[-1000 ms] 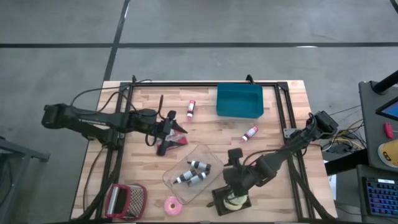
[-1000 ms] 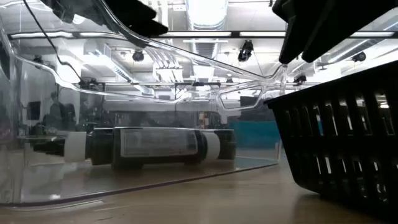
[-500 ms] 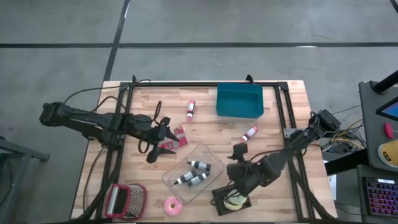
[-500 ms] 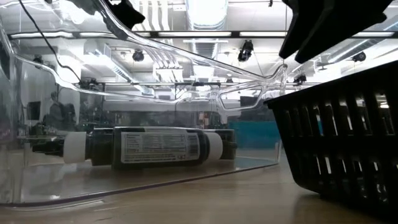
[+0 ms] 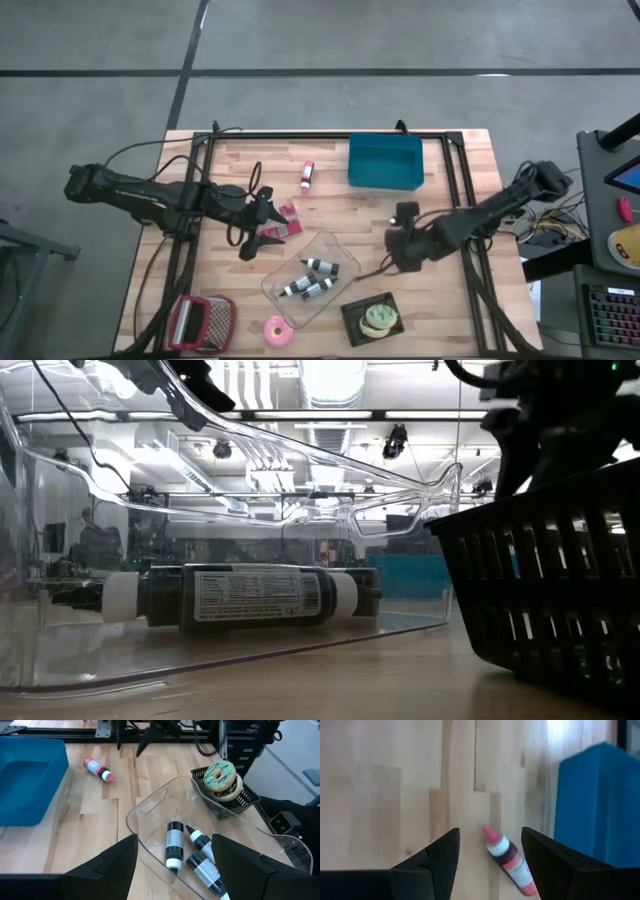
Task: Pick & Place Food Item
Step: Put the right pink food coloring bottle into the transparent bin, then put the pink food coloring bottle into the transparent bin
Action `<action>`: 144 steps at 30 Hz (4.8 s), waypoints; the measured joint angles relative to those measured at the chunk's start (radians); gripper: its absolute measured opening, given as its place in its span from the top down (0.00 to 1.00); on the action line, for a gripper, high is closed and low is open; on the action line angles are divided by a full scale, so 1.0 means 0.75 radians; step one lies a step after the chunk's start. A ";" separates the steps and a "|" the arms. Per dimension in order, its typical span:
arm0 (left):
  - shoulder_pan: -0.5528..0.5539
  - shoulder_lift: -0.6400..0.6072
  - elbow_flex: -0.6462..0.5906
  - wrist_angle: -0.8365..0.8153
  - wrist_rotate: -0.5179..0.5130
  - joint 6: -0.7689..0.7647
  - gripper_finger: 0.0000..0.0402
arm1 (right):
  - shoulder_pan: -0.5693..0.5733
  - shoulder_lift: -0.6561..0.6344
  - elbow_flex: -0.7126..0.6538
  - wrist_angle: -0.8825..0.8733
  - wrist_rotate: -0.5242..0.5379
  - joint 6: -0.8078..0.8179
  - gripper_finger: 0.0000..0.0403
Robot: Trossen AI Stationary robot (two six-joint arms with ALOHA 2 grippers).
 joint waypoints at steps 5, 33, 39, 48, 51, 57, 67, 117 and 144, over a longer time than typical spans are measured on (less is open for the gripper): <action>0.000 0.000 -0.001 0.000 -0.005 0.010 0.35 | -0.174 -0.186 -0.167 0.070 -0.152 -0.103 0.48; 0.001 0.000 -0.003 0.000 -0.007 0.077 0.35 | -0.603 0.222 -0.218 0.083 -0.350 -0.636 0.24; 0.000 0.000 -0.003 0.000 -0.004 0.079 0.35 | -0.601 0.246 -0.209 0.106 -0.344 -0.674 0.33; 0.000 0.000 -0.003 0.000 -0.004 0.086 0.35 | -0.600 0.163 -0.202 0.151 -0.457 -0.544 0.65; 0.000 0.000 -0.003 0.000 -0.005 0.086 0.35 | -0.601 0.132 -0.202 0.147 -0.505 -0.488 0.75; 0.000 0.000 -0.003 0.001 -0.005 0.086 0.35 | -0.598 0.060 -0.202 0.150 -0.518 -0.385 0.81; 0.001 0.000 -0.003 0.004 -0.008 0.097 0.35 | -0.596 -0.147 -0.202 0.253 -0.516 -0.296 0.83; 0.002 -0.001 -0.003 0.005 -0.053 0.131 0.35 | -0.289 0.590 0.583 0.543 -0.865 -0.642 0.82; 0.003 -0.001 -0.003 0.013 -0.101 0.132 0.35 | -0.284 0.572 0.578 0.674 -0.848 -0.631 0.37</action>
